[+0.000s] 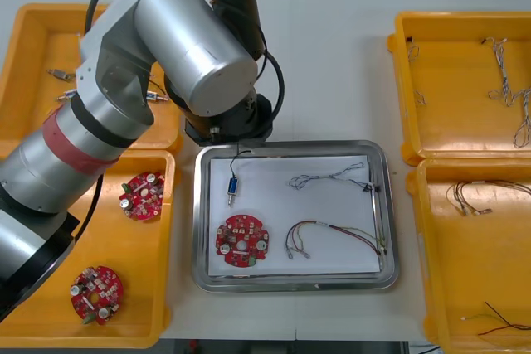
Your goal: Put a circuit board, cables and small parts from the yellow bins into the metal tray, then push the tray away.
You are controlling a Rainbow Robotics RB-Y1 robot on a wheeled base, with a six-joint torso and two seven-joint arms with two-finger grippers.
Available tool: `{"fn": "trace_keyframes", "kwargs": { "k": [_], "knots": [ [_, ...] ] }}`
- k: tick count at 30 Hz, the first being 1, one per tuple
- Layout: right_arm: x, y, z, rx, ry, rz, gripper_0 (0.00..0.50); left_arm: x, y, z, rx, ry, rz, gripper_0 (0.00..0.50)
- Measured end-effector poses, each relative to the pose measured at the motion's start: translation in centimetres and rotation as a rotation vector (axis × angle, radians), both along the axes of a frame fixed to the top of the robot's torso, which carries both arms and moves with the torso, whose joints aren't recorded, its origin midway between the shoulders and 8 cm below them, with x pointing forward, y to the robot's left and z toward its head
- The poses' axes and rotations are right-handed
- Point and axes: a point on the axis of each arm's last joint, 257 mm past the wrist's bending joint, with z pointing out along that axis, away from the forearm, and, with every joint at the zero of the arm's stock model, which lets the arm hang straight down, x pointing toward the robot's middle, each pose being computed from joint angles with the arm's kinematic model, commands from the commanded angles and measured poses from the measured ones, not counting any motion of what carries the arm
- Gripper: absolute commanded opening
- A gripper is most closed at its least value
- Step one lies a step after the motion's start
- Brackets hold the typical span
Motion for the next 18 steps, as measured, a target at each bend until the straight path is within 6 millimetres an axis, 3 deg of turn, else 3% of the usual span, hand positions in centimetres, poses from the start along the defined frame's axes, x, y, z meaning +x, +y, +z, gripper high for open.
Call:
{"fn": "trace_keyframes", "kwargs": {
  "k": [18],
  "knots": [
    [-1.0,-0.2,-1.1,-0.028,-0.002,-0.001,0.500,-2.4,-2.4,-6.5,0.043,0.037,-0.102,0.000]
  ]
}}
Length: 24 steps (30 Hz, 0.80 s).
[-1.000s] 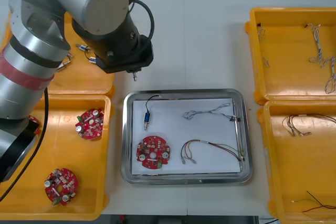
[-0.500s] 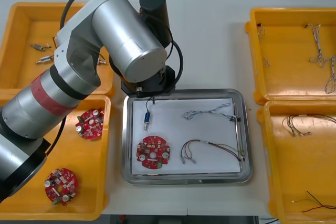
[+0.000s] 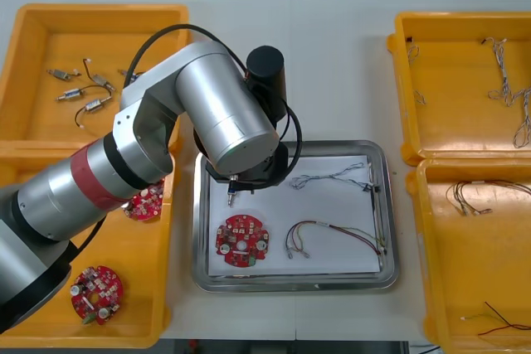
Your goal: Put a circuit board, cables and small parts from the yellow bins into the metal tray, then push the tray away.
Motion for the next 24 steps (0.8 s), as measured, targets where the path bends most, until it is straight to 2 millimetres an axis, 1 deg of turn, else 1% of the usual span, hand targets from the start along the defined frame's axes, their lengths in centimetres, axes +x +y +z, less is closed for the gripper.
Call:
{"fn": "trace_keyframes", "kwargs": {
  "k": [5,8,14,24],
  "knots": [
    [0.0,0.0,0.0,0.000,-0.002,0.000,0.500,0.2,0.2,-1.8,0.015,0.015,0.005,0.000],
    [0.0,0.1,0.0,0.003,-0.003,-0.001,0.500,0.1,0.3,-2.4,0.027,0.022,0.003,0.000],
    [0.2,0.4,-0.6,0.017,-0.015,-0.018,0.500,-0.1,0.4,-3.2,0.039,0.027,-0.003,0.000],
    [0.2,0.8,-0.8,0.024,-0.026,-0.021,0.500,0.4,0.1,-3.6,0.020,0.012,0.000,0.000]
  ]
}}
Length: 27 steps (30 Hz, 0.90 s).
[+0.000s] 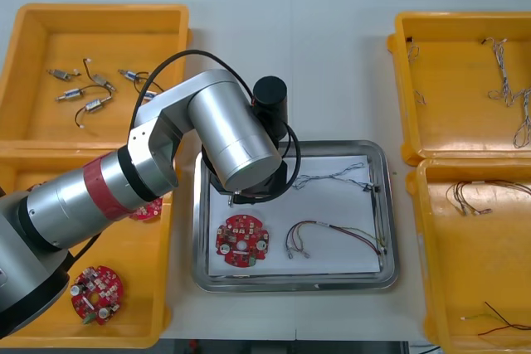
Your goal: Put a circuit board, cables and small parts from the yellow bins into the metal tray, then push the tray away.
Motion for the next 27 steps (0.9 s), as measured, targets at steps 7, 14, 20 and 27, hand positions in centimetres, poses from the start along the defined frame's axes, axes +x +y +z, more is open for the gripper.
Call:
{"fn": "trace_keyframes", "kwargs": {
  "k": [7,14,20,27],
  "knots": [
    [-0.01,0.07,0.05,-0.001,-0.001,0.002,0.500,0.13,0.10,-0.03,0.001,-0.003,0.003,0.102],
    [-0.26,0.00,-0.09,-0.003,0.010,0.000,0.500,0.21,0.13,-0.02,0.001,-0.005,0.004,0.490],
    [-0.52,-0.07,-0.23,0.000,0.021,-0.011,0.500,0.27,0.22,-0.02,0.002,-0.006,0.005,0.500],
    [-0.69,-0.12,-0.31,0.001,0.028,-0.017,0.500,0.40,1.02,0.12,0.015,-0.007,0.015,0.500]
  ]
}}
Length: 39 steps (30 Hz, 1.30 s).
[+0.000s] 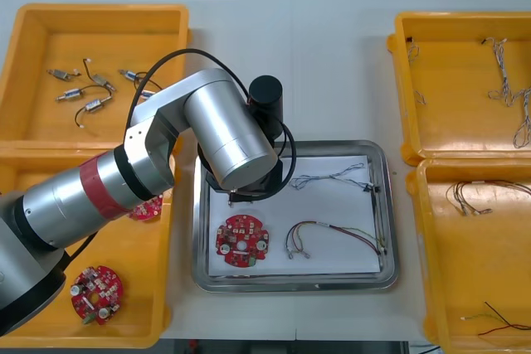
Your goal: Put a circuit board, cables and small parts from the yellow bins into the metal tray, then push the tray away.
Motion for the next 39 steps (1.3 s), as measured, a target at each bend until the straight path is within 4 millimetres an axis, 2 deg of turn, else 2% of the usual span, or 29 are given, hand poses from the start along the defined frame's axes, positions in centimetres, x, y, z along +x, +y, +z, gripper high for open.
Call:
{"fn": "trace_keyframes", "kwargs": {
  "k": [4,10,15,22,25,30,35,39],
  "knots": [
    [0.0,0.0,0.0,0.000,0.000,0.000,0.500,-0.5,1.4,0.9,0.027,0.024,0.025,0.500],
    [-0.2,0.2,0.0,0.005,0.006,0.004,0.500,-1.3,2.9,4.0,0.005,0.058,0.058,0.500],
    [-0.6,1.8,0.3,0.046,0.028,0.062,0.500,-1.8,4.7,6.9,-0.017,0.069,0.076,0.500],
    [-0.4,3.7,2.4,0.031,0.038,0.160,0.500,-1.9,6.6,10.0,-0.062,0.052,0.074,0.500],
    [0.0,5.2,3.2,-0.016,0.037,0.231,0.500,-1.8,7.4,11.0,-0.079,0.051,0.078,0.500],
    [0.2,8.9,4.1,-0.084,0.020,0.377,0.500,-1.6,9.1,12.7,-0.101,0.015,0.094,0.500],
    [-0.2,12.5,4.1,-0.092,0.012,0.500,0.500,-1.5,11.4,13.7,-0.120,-0.011,0.090,0.500],
    [-0.2,15.9,3.5,-0.086,0.024,0.609,0.500,-2.3,13.5,13.9,-0.106,-0.046,0.037,0.500]
  ]
}}
